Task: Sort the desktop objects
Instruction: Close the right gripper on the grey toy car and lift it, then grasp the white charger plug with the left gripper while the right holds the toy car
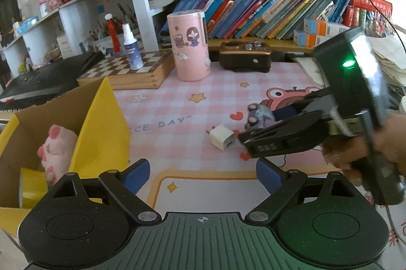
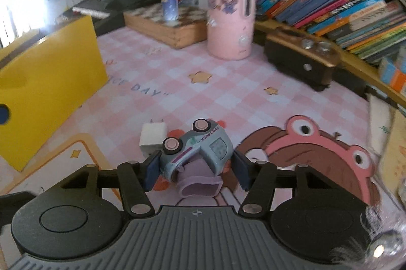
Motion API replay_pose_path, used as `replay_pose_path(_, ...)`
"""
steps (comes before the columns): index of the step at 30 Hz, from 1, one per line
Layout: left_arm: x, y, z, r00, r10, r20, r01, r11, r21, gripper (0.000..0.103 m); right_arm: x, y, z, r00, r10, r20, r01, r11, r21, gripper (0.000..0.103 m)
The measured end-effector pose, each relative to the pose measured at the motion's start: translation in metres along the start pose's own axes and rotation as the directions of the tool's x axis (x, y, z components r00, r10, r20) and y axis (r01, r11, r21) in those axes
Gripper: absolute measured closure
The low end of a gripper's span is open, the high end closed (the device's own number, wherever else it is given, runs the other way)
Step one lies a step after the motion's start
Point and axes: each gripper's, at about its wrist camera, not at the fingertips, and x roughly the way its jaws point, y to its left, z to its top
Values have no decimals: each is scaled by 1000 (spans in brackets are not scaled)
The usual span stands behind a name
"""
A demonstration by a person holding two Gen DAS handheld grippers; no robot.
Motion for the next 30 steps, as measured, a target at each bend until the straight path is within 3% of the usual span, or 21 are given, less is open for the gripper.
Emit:
replay_pose_path(15,44,-6,10,999,-28,-29,26,996,-80,12,-73,-31,-20,985,-158,66,142,969,204,47)
replay_pose_path(30,94,-4,15,997,-69,-16,66,989,-131,24,-84,-28,-31,989,-141,53,127,970,206,47)
